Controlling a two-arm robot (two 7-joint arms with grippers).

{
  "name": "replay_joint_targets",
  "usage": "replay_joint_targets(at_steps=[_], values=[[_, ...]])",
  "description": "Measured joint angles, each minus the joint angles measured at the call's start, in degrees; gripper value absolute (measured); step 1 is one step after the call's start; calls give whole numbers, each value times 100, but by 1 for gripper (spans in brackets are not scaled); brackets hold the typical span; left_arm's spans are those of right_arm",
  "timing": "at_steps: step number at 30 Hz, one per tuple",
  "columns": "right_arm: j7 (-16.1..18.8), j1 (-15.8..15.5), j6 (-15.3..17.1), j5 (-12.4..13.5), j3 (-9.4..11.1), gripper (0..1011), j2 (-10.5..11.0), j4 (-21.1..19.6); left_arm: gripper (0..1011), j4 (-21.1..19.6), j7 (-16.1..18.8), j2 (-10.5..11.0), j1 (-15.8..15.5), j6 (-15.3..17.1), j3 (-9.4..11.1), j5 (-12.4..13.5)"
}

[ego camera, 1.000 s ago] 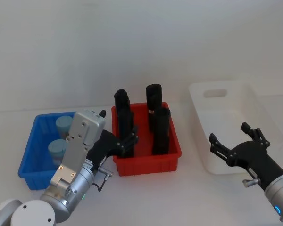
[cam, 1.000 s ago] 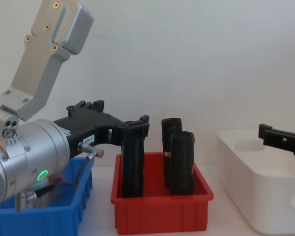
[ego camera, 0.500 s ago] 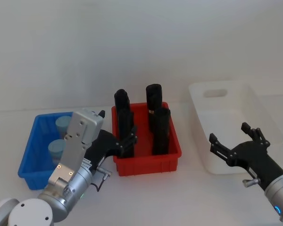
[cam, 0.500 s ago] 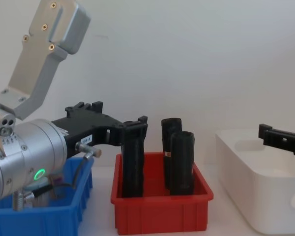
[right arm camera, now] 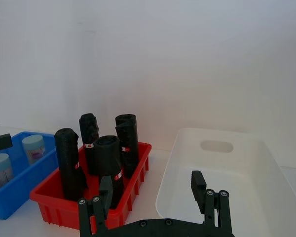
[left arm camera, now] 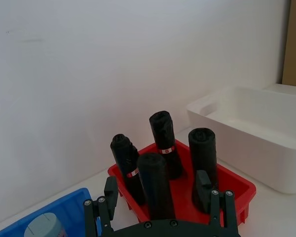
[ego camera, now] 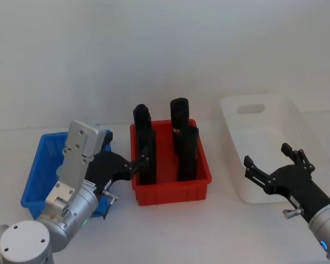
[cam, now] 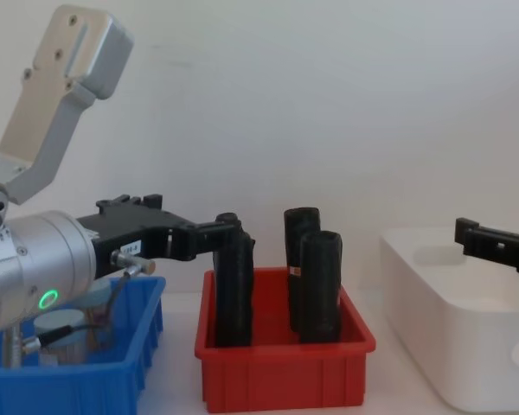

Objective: Pick the cotton swabs from the blue box and place them into the white box.

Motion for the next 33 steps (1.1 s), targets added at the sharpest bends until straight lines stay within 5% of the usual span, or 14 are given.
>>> replay_joint_targets(at_steps=[33], values=[[0,0,0,0,0,1002,0,0,1004,948,256,31,-324,624,-471,-555]])
